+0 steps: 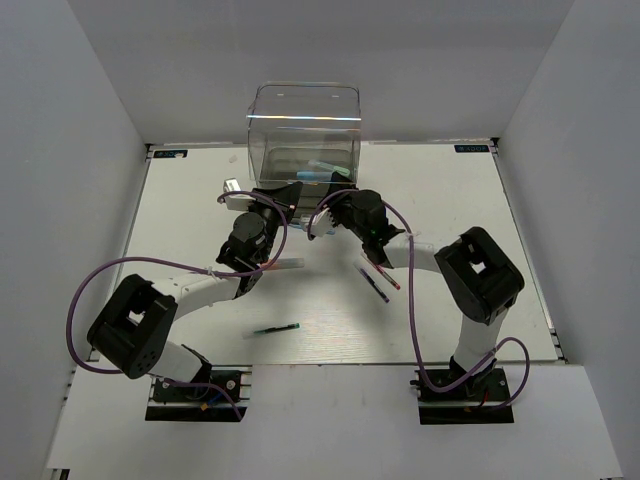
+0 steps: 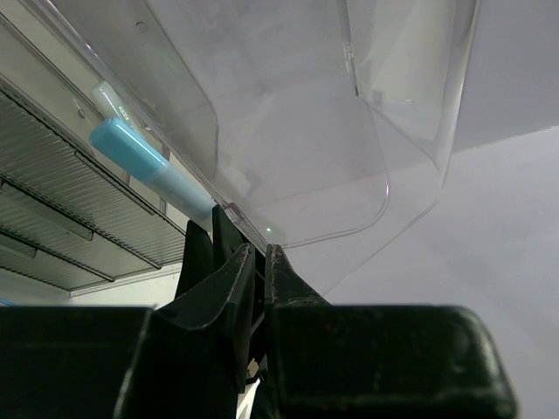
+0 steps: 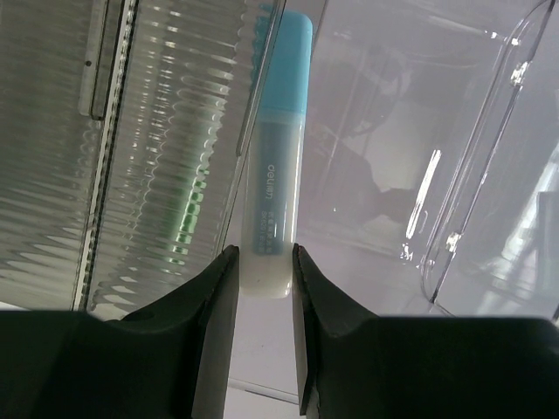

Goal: Sort the stationery into containers
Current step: Place the pen in the storage box.

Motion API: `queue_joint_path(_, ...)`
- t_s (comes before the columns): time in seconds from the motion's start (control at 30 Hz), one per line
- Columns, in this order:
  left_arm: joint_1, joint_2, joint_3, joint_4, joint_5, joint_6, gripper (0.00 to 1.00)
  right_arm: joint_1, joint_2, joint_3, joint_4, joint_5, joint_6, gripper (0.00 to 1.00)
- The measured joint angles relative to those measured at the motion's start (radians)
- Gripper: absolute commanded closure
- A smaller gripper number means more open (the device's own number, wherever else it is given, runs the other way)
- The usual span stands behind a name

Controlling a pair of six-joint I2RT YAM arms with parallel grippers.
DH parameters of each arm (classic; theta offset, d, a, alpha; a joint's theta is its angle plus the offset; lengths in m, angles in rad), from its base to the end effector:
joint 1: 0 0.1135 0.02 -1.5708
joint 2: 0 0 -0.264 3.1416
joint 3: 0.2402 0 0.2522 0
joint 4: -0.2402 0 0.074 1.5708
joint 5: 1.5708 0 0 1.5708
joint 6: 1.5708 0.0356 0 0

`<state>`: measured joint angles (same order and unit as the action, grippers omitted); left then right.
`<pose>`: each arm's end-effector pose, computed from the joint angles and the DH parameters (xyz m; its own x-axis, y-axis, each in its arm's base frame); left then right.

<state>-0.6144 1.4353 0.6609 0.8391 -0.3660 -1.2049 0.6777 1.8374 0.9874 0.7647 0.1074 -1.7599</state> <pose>0.2594 -0.1674 0.2536 -0.2113 -0.9181 -0.3354 0.1375 0.3118 -0.9401 0.3181 0.2511 0.2144 0.5430 -0.8165 0.1963 0.0364 -0.2106 -0.9769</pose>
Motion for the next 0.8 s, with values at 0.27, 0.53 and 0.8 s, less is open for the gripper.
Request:
queue_joint_path(0.27, 0.0, 0.0, 0.0, 0.006, 0.0, 0.0, 1.0, -0.005, -0.013, 0.021, -0.065, -0.002, -0.002, 0.65)
queue_joint_path(0.53, 0.0, 0.0, 0.0, 0.008, 0.0, 0.0, 1.0, -0.01, -0.026, 0.022, -0.076, -0.01, 0.002, 0.52)
queue_joint_path(0.8, 0.0, 0.0, 0.0, 0.014, 0.0, 0.0, 1.0, -0.012, -0.042, 0.014, -0.077, -0.04, 0.028, 0.51)
